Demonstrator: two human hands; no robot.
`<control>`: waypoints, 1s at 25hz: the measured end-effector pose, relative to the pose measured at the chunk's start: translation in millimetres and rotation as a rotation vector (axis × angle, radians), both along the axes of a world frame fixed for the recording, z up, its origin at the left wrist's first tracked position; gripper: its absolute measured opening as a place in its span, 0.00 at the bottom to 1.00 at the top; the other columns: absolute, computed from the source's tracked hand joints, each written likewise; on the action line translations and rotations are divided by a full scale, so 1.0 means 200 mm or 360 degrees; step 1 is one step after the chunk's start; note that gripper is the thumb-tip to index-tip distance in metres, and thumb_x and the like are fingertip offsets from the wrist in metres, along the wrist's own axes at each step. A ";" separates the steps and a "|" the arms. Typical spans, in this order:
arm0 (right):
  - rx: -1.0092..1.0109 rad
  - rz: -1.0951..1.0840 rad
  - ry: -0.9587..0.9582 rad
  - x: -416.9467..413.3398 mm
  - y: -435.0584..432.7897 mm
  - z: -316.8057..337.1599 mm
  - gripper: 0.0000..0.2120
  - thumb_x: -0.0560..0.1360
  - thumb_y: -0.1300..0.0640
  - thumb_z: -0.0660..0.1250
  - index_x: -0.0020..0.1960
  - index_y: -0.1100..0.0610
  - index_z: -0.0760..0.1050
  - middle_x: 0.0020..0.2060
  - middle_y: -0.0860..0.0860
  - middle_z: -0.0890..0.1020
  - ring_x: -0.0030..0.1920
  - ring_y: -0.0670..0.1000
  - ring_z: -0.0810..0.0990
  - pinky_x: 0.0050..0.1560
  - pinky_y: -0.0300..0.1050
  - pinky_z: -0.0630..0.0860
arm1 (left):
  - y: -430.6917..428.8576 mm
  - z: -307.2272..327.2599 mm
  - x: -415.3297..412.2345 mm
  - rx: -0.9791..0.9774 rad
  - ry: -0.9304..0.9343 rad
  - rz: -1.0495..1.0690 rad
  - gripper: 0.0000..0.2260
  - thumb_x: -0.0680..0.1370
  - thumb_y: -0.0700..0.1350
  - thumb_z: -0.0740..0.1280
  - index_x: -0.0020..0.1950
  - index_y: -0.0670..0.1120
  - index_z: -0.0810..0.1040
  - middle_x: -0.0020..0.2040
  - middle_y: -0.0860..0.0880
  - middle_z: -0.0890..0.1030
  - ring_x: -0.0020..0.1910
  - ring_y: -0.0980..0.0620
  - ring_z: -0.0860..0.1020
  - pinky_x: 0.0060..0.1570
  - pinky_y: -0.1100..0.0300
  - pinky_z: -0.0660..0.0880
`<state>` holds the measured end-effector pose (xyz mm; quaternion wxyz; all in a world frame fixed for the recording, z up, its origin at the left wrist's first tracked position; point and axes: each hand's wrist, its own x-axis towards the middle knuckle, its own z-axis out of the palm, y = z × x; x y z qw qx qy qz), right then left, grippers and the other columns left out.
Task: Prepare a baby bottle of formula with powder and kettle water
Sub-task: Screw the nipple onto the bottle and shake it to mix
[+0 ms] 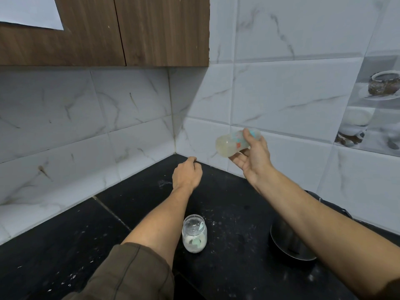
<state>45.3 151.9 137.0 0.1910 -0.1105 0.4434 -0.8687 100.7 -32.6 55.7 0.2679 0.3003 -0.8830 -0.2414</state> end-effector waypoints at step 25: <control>0.0188 0.0114 0.0081 0.00 -0.01 -0.04 0.20 0.81 0.50 0.72 0.70 0.52 0.73 0.64 0.61 0.83 0.46 0.57 0.88 0.40 0.49 0.85 | -0.01 -0.01 -0.04 -0.0005 -0.0020 -0.0004 0.20 0.83 0.48 0.56 0.74 0.50 0.74 0.60 0.44 0.84 0.60 0.39 0.80 0.58 0.49 0.75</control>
